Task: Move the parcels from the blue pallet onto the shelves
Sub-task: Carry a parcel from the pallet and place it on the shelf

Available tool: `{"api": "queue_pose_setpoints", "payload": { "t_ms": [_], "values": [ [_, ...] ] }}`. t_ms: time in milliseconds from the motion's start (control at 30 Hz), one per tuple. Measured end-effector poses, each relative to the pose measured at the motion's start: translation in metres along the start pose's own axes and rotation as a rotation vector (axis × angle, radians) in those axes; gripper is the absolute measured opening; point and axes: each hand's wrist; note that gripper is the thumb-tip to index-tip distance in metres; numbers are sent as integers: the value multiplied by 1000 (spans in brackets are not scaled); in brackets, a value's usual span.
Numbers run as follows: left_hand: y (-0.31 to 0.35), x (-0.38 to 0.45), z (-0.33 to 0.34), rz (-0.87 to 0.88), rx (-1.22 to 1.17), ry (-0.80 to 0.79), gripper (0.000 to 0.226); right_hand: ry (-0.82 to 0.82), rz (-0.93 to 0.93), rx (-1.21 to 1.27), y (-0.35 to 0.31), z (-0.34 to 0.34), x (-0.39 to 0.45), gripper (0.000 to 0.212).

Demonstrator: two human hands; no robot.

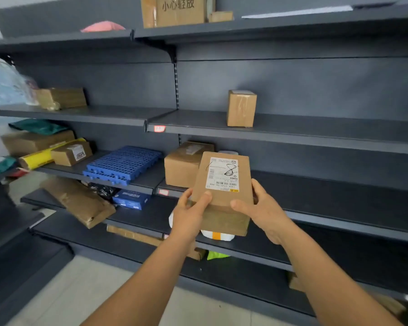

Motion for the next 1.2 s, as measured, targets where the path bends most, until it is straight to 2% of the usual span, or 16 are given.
{"api": "queue_pose_setpoints", "payload": {
  "t_ms": [100,200,333,467,567,667,867,1033,1200],
  "values": [
    [-30,-16,2,-73,16,-40,50,31,77,-28,30,-11,-20,81],
    [-62,-29,9,-166,46,-75,41,70,146,-45,58,-22,-38,74],
    [-104,-42,21,-251,112,-79,69,107,234,-73,97,-36,-56,68],
    [-140,-42,37,-323,181,-59,43,110,328,-90,140,-48,-62,66],
    [-163,-36,50,-346,245,-65,40,118,388,-78,168,-53,-57,66],
    [-184,-22,65,-363,271,-74,44,133,418,-84,194,-56,-43,66],
    [-231,29,103,-374,283,-65,36,185,470,-101,253,-59,15,60],
    [-282,89,141,-328,297,-51,27,205,467,-121,312,-58,80,60],
    [-336,156,178,-239,407,-77,30,188,414,-166,369,-60,147,62]
  ]
}}
Point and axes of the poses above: each hand's wrist, its own x-axis towards the middle knuckle, its own z-axis out of the palm, y = z × x, and after that the axes turned 12 degrees about y, right-handed
